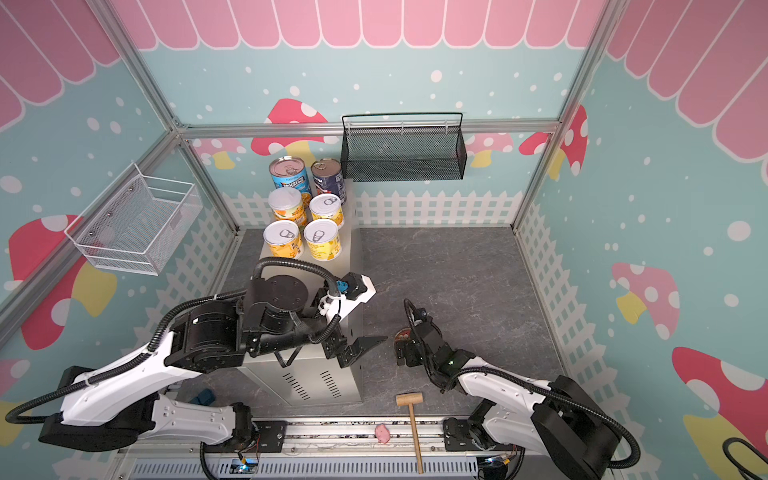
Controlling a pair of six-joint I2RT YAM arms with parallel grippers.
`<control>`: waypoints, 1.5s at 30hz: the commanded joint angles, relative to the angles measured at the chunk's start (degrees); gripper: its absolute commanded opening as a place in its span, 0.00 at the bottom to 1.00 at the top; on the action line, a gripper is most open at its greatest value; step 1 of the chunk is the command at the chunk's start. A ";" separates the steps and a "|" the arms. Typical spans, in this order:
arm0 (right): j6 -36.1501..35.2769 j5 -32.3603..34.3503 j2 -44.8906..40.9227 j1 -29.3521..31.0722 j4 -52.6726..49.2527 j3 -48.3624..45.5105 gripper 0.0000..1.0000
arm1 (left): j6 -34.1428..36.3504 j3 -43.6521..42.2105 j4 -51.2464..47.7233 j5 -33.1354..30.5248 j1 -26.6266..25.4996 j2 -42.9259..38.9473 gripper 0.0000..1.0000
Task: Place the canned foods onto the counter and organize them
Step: 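Center the right gripper over the red tin while the left gripper advances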
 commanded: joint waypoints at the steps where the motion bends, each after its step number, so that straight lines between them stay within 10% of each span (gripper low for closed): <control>1: 0.36 1.63 0.70 0.61 2.19 -1.34 0.99 | 0.39 2.01 -1.20 -1.40 -0.11 -1.33 1.00; 23: -3.24 8.46 -6.67 6.30 17.05 -13.06 0.99 | 0.75 2.75 -1.89 -2.27 -0.10 -0.43 1.00; 45: -3.50 16.78 3.80 12.40 19.11 -9.61 0.99 | 1.68 2.29 -2.07 -3.22 -0.07 -0.86 1.00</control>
